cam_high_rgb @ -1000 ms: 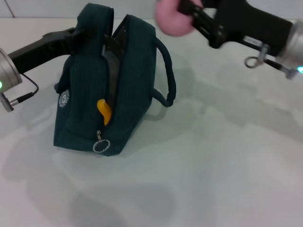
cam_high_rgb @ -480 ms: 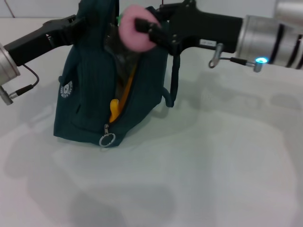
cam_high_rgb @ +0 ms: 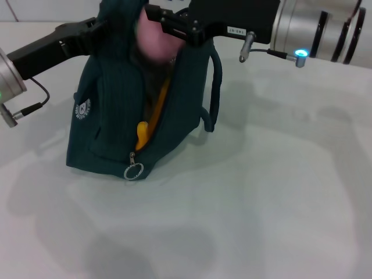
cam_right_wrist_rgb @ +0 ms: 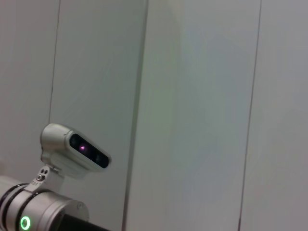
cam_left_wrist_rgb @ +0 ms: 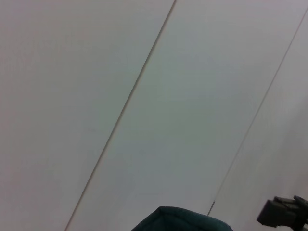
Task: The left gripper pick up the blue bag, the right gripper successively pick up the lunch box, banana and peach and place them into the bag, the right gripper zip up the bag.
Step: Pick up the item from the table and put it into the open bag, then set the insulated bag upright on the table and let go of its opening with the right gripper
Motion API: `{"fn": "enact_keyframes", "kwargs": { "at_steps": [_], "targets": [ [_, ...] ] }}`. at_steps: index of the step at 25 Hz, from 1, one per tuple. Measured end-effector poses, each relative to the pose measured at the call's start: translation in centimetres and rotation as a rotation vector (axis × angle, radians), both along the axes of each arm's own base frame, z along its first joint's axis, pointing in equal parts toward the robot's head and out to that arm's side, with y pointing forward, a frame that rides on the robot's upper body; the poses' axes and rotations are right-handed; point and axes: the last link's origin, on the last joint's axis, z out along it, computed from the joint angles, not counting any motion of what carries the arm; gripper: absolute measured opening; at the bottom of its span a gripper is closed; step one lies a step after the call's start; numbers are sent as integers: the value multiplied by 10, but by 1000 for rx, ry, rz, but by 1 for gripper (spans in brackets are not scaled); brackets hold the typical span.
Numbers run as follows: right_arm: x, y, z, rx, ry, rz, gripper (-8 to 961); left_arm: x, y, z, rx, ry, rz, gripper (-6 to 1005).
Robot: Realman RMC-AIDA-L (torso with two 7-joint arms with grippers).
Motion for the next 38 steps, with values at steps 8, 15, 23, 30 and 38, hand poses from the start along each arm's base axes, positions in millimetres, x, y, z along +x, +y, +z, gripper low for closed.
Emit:
{"fn": "enact_keyframes", "kwargs": {
  "at_steps": [8, 15, 23, 30, 38],
  "targets": [
    [4, -3, 8, 18, 17, 2, 419, -3, -1, 1, 10, 7, 6, 165],
    [65, -51, 42, -15, -29, -54, 693, -12, -5, 4, 21, 15, 23, 167],
    [106, -47, 25, -171, -174, -260, 718, -7, -5, -5, 25, 28, -1, 168],
    [102, -32, -27, -208, -348, -282, 407, -6, -5, -5, 26, 25, -4, 170],
    [90, -35, -38, -225, -386, -228, 365, -6, -5, -5, 28, 24, -4, 172]
  ]
}}
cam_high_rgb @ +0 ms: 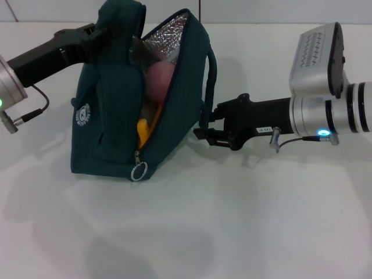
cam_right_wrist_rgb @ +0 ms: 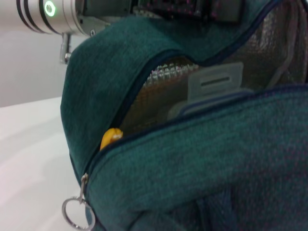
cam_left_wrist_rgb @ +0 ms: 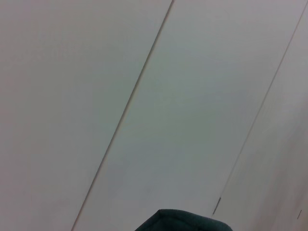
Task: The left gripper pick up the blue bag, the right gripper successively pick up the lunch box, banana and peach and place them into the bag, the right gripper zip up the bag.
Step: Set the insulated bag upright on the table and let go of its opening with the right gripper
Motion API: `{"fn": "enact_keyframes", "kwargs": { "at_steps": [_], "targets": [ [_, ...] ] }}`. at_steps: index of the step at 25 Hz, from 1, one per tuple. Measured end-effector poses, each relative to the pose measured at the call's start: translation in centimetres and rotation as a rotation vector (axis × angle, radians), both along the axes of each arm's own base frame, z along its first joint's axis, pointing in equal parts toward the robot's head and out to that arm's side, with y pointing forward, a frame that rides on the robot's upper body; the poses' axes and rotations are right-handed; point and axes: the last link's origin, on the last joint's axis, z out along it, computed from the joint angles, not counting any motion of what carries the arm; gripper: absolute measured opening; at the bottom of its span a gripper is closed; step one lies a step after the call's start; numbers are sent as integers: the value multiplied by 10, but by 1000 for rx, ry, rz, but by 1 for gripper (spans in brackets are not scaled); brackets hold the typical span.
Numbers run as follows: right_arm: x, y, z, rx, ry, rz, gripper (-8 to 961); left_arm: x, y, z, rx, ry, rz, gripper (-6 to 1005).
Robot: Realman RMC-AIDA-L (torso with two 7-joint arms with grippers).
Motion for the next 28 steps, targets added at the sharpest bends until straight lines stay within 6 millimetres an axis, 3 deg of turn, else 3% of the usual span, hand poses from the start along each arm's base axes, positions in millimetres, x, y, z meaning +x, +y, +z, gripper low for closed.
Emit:
{"fn": "enact_keyframes", "kwargs": {
  "at_steps": [8, 16, 18, 20, 23, 28],
  "targets": [
    [-8, -7, -10, -17, -4, 53, 324, 0, 0, 0, 0, 0, -1, 174],
    [-12, -9, -21, 74, -51, 134, 251, -1, -2, -2, 10, 9, -7, 176],
    [-11, -10, -17, 101, -22, 131, 224, -4, -5, -7, 39, 25, -16, 176],
    [-10, -10, -6, 146, 35, 126, 77, -9, -8, -10, 70, 28, -16, 177],
    [-9, -11, 17, 190, 135, 127, 74, -14, -16, -15, 114, 34, -20, 178],
    [-9, -17, 50, 110, 275, 133, 68, -22, -33, -29, 115, 12, -23, 179]
  ]
}}
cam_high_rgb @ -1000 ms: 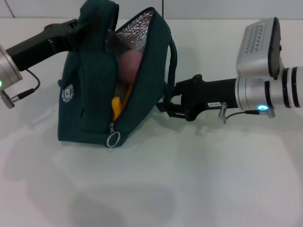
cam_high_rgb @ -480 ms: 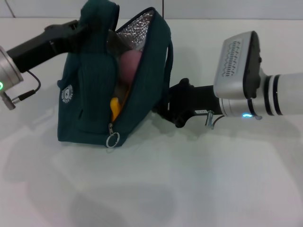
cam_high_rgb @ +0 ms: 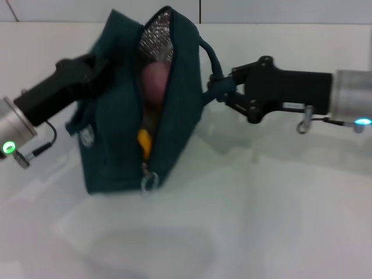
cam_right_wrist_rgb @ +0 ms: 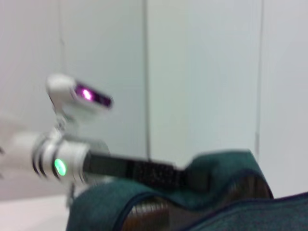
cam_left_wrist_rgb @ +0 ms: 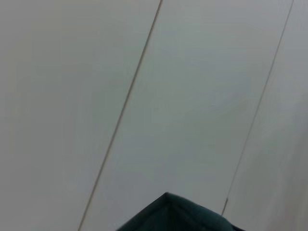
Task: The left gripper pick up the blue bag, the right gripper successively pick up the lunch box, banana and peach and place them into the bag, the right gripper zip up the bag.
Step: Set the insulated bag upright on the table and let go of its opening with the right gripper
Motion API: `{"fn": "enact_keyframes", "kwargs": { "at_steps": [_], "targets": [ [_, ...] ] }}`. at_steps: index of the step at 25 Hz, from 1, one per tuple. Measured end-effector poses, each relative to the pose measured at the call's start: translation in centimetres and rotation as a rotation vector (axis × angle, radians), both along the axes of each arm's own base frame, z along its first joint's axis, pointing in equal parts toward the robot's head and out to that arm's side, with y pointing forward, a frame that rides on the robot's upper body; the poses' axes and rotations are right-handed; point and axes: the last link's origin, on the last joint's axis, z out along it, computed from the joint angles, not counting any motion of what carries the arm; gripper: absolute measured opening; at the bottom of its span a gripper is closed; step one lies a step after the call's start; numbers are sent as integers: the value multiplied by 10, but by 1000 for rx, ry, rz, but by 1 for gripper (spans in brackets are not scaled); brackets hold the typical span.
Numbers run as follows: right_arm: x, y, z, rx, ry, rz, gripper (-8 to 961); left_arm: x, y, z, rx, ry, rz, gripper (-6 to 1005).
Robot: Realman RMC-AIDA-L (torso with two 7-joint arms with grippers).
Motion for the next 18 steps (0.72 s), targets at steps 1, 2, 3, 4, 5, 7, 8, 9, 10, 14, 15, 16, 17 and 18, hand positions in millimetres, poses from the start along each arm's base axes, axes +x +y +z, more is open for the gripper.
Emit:
{"fn": "enact_keyframes", "kwargs": {
  "at_steps": [1, 2, 3, 4, 5, 7, 8, 9, 10, 14, 15, 16, 17, 18],
  "targets": [
    [1, -1, 7, -23, 19, 6, 67, -2, -4, -3, 4, -13, 2, 179],
    [2, -2, 10, -32, 26, 8, 66, -4, -8, -6, 8, -23, 5, 179],
    [3, -1, 15, -41, 38, 6, 65, -5, -11, -8, 21, -24, 4, 180],
    [5, -1, 19, -43, 46, 2, 65, -6, -14, -10, 31, -24, 3, 180],
    [5, 0, 22, -44, 56, -2, 65, -8, -18, -12, 45, -23, -5, 180],
    [5, -1, 25, -47, 68, -4, 66, -9, -27, -14, 75, -33, -19, 181],
    [5, 0, 28, -49, 70, -2, 66, -10, -29, -14, 86, -33, -23, 181],
    [4, 1, 28, -51, 70, -4, 66, -11, -31, -14, 99, -33, -26, 181],
    [4, 1, 28, -51, 70, -4, 65, -12, -34, -15, 113, -29, -27, 181],
    [2, 5, 26, -79, 62, -15, 64, -14, -39, -21, 128, -22, -22, 182],
    [3, 5, 23, -86, 53, -17, 64, -14, -40, -22, 128, -21, -21, 183],
    [4, 5, 20, -92, 42, -19, 63, -14, -41, -23, 127, -21, -20, 183],
    [5, 4, 16, -96, 31, -21, 63, -15, -42, -24, 126, -21, -18, 183],
    [6, 3, 13, -96, 22, -23, 63, -15, -43, -25, 126, -22, -14, 184]
  ]
}}
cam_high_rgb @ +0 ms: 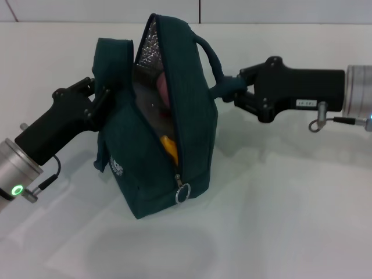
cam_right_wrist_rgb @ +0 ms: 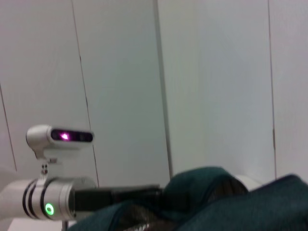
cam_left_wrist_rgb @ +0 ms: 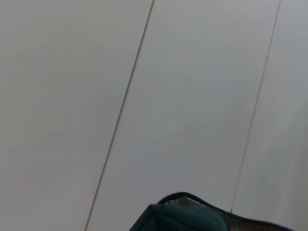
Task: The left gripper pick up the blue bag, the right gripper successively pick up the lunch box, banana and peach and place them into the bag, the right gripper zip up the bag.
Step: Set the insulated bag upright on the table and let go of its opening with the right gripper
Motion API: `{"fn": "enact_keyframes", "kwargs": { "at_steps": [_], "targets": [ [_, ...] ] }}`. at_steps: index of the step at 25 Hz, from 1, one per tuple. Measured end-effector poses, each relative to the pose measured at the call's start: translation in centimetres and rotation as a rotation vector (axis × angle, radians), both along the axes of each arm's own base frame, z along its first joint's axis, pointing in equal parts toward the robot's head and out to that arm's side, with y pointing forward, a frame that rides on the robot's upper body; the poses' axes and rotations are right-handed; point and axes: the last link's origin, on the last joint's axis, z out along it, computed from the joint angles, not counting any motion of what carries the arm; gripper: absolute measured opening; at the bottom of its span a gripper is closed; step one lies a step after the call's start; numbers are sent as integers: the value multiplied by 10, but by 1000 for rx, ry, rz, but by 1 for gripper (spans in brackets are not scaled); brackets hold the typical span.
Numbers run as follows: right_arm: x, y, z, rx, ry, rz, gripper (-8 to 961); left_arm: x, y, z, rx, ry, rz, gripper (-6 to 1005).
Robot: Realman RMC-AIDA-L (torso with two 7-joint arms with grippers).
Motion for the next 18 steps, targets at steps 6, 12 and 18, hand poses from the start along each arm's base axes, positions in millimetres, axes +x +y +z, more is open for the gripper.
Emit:
{"fn": "enact_keyframes", "kwargs": {
  "at_steps": [6, 12, 18],
  "targets": [
    [4, 1, -5, 5, -19, -33, 61, 0, -2, -5, 26, -4, 13, 186],
    [8, 1, -3, -5, -17, -63, 69, 3, -1, -9, 30, 8, 0, 188],
    [18, -5, 3, -11, -20, -73, 190, 3, -1, -8, 44, 3, 8, 189]
  ]
}}
